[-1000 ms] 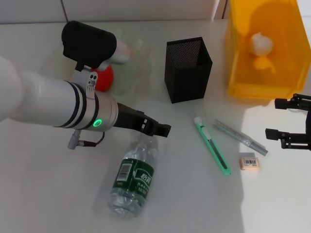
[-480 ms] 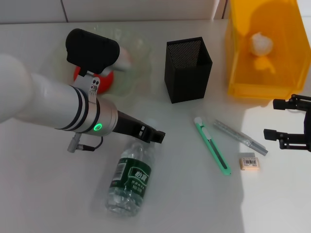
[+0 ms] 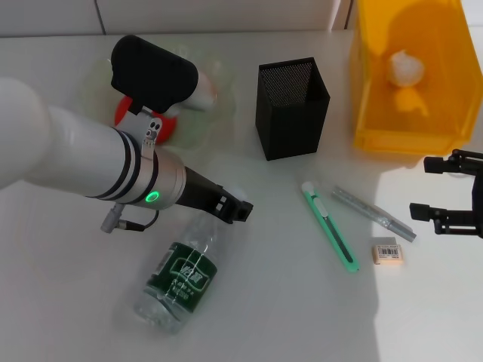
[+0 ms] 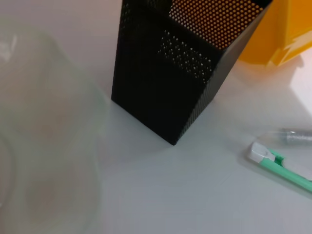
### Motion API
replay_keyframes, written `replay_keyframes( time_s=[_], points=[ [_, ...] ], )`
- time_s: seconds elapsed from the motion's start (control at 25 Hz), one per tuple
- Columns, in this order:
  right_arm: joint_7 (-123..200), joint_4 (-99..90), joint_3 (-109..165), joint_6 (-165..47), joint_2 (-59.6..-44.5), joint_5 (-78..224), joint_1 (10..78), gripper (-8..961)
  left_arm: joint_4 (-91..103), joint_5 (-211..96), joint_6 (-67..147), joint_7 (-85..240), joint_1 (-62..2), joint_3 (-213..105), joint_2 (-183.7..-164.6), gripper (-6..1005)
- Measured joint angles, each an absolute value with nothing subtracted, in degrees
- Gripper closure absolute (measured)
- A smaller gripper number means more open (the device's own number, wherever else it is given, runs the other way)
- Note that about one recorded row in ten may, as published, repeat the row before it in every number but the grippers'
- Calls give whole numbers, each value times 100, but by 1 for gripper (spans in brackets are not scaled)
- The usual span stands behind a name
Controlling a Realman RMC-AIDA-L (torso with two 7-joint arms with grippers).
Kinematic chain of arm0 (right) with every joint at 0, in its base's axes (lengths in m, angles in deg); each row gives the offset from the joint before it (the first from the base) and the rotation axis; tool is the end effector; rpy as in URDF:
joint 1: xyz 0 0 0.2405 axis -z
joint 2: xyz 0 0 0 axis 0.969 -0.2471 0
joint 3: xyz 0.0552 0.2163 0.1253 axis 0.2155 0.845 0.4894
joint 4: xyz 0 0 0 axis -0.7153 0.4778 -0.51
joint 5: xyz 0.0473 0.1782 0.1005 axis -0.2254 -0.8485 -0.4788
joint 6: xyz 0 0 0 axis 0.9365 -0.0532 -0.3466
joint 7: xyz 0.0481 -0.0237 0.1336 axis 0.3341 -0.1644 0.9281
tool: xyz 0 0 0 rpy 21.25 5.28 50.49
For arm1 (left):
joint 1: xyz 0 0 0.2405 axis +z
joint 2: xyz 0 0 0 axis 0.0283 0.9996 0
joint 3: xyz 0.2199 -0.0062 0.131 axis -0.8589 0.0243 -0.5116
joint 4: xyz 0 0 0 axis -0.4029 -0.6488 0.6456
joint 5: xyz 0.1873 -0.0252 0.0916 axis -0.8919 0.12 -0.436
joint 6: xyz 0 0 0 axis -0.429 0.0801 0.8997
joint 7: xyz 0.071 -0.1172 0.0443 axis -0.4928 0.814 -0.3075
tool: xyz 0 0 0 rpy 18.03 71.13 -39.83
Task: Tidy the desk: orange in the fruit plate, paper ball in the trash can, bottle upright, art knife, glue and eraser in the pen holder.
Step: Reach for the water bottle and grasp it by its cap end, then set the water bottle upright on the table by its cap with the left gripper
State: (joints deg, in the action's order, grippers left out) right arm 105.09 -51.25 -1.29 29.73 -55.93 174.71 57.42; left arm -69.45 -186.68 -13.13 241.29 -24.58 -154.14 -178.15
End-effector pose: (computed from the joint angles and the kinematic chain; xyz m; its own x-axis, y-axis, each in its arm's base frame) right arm 0.3129 0.2796 0.0571 0.8974 -0.1908 -0.3979 -0.3290 -0.8902 -0.3151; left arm -0.1678 0.3277 -0.0854 0.7415 0.6709 0.0064 0.6126 -0.6731 -0.4143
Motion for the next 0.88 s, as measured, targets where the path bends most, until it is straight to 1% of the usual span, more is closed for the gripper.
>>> replay_keyframes(
  time_s=[0.12,0.2,0.28,0.36,0.48,0.52,0.56,0.6,0.68,0.72,0.8,0.84,0.88],
  points=[
    [10522,-5145,-94,2988,-5586,17472,5741,165,-7166,-18767,-1438,24099,-2384,-15421,-17813,536],
    [10523,-5150,-81,3004,-5582,17472,5741,165,-7559,-18806,-1608,23937,-2209,-15395,-17800,536],
    [10523,-5153,-80,3008,-5577,17472,5741,165,-7559,-18806,-1608,23937,-2209,-15395,-17800,536],
    [10522,-5160,-88,3018,-5572,17472,5741,165,-8677,-18762,-1912,23219,-1573,-15130,-17783,537],
    [10513,-5165,-94,3021,-5569,17472,5741,165,-8870,-18754,-1946,23063,-1447,-15054,-17782,537],
    [10511,-5166,-101,3021,-5566,17472,5741,165,-9319,-18561,-1972,22636,-1093,-14800,-17785,537],
    [10511,-5176,-113,3021,-5557,17472,5741,165,-9319,-18561,-1972,22636,-1093,-14800,-17785,537],
    [10511,-5176,-113,3021,-5557,17472,5741,165,-9468,-18274,-1974,22316,-915,-14601,-17782,537],
    [10511,-5189,-117,3022,-5553,17472,5741,165,-9468,-18274,-1974,22316,-915,-14601,-17782,537],
    [10511,-5194,-117,3024,-5551,17472,5741,165,-9556,-17814,-1975,21906,-735,-14346,-17778,537],
    [10511,-5197,-122,3025,-5549,17472,5741,165,-9556,-17814,-1975,21906,-735,-14346,-17778,544],
    [10501,-5201,-127,3024,-5545,17472,5737,165,-9537,-16916,-1978,21057,-435,-13944,-17776,548],
    [10501,-5201,-127,3024,-5545,17472,5737,165,-9537,-16916,-1978,21057,-435,-13944,-17776,552]
  ],
)
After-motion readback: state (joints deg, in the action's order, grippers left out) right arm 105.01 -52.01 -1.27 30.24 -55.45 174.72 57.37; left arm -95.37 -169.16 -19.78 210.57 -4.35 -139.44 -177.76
